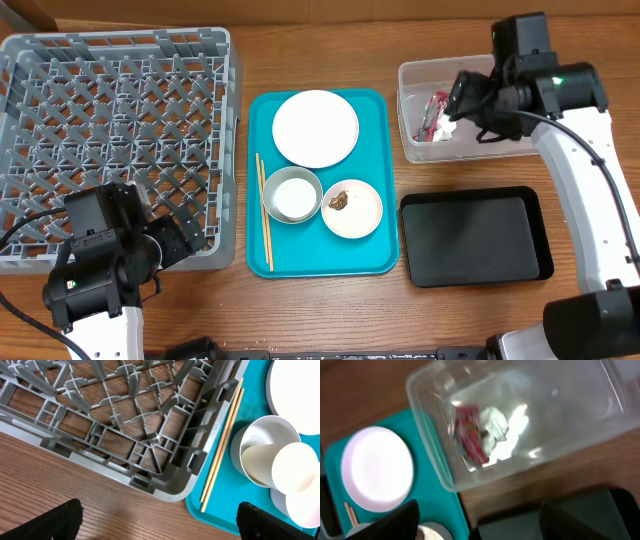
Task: Sort waste into correct bins and load items into the dishwasher
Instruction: 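Drop the red wrapper into the clear plastic bin with the right gripper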
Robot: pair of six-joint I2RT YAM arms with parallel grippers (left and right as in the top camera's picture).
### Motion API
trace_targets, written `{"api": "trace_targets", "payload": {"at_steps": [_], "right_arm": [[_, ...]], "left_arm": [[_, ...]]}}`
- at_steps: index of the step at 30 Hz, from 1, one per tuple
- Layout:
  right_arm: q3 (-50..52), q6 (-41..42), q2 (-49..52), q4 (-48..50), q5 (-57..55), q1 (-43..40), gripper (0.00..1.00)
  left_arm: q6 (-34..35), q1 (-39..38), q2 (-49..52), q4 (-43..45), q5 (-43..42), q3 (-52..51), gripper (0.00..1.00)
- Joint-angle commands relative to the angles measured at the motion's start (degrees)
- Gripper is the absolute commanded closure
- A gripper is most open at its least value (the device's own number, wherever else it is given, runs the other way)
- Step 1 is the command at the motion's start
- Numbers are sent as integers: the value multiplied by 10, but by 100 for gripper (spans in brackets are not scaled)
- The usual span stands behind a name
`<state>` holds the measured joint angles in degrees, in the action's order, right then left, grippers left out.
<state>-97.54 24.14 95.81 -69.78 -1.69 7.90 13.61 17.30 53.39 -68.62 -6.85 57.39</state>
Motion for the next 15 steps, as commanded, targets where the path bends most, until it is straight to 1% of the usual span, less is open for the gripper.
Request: {"api": "trace_targets", "payload": {"at_steps": [1,8,12,15], "right_arm": [[-2,-22,-1,-31,0,-3,21],[-2,-55,-77,-69,21,-12,18],[5,-110,-124,-81,79,-15,18],[30,-160,-150,-75,156,-11,18]], "left_arm": [[6,3,-1,0,-2,13,0],[6,3,-1,-1,-2,13,0],[6,3,-1,0,-2,13,0],[6,3,-1,3,-2,13,0]]}}
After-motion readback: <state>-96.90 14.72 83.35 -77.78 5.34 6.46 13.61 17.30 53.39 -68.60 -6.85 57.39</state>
